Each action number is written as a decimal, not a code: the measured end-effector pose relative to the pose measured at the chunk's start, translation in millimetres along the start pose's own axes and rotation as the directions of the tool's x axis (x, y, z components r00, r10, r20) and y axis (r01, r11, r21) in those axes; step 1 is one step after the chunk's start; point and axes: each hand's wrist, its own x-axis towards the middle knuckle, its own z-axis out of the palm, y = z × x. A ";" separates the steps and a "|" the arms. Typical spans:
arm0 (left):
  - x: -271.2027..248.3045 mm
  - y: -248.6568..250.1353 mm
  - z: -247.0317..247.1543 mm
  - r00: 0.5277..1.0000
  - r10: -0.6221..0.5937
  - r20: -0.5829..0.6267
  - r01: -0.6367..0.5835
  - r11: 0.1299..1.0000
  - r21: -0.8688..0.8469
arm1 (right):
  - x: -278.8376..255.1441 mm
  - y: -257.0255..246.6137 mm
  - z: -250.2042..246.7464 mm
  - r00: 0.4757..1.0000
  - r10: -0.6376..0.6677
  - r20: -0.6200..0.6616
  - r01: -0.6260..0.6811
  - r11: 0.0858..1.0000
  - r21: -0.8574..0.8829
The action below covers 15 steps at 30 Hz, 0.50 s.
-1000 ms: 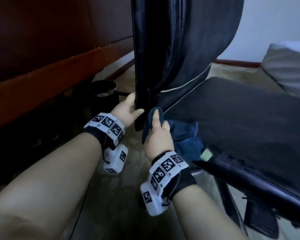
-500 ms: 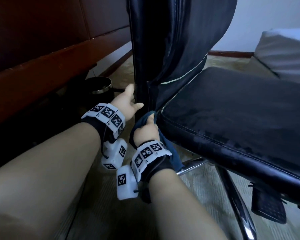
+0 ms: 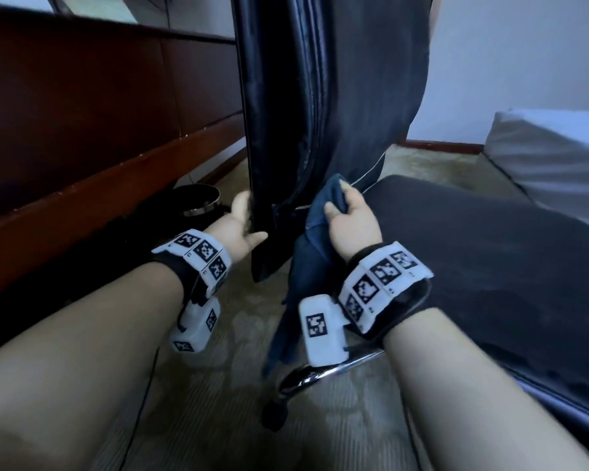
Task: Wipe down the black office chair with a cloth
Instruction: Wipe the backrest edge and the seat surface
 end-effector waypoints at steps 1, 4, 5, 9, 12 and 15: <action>-1.9 9.3 -3.2 0.998 0.038 -0.050 -0.040 0.998 -0.049 | 8.9 -4.9 -18.9 0.997 -0.078 0.007 0.078 0.994 -0.079; -5.1 39.6 -11.3 0.959 0.147 -0.244 -0.184 0.973 -0.136 | 29.0 -18.2 -67.7 0.924 -0.319 0.211 0.379 0.840 -0.389; -6.3 49.1 -12.3 0.943 0.163 -0.289 -0.207 0.970 -0.131 | 33.2 -22.0 -79.6 0.869 -0.359 0.342 0.490 0.724 -0.486; -18.9 75.5 -5.4 0.924 0.079 -0.374 -0.095 0.995 -0.025 | 48.2 -34.8 -104.2 0.717 -0.233 0.657 0.697 0.271 -0.664; -27.3 90.6 5.1 0.950 0.044 -0.308 -0.028 0.998 0.057 | 56.7 -36.0 -110.1 0.706 -0.237 0.667 0.708 0.230 -0.668; -22.7 97.4 11.2 0.954 -0.043 -0.296 0.065 0.996 0.063 | 60.6 -25.9 -112.4 0.662 -0.206 0.720 0.749 0.198 -0.632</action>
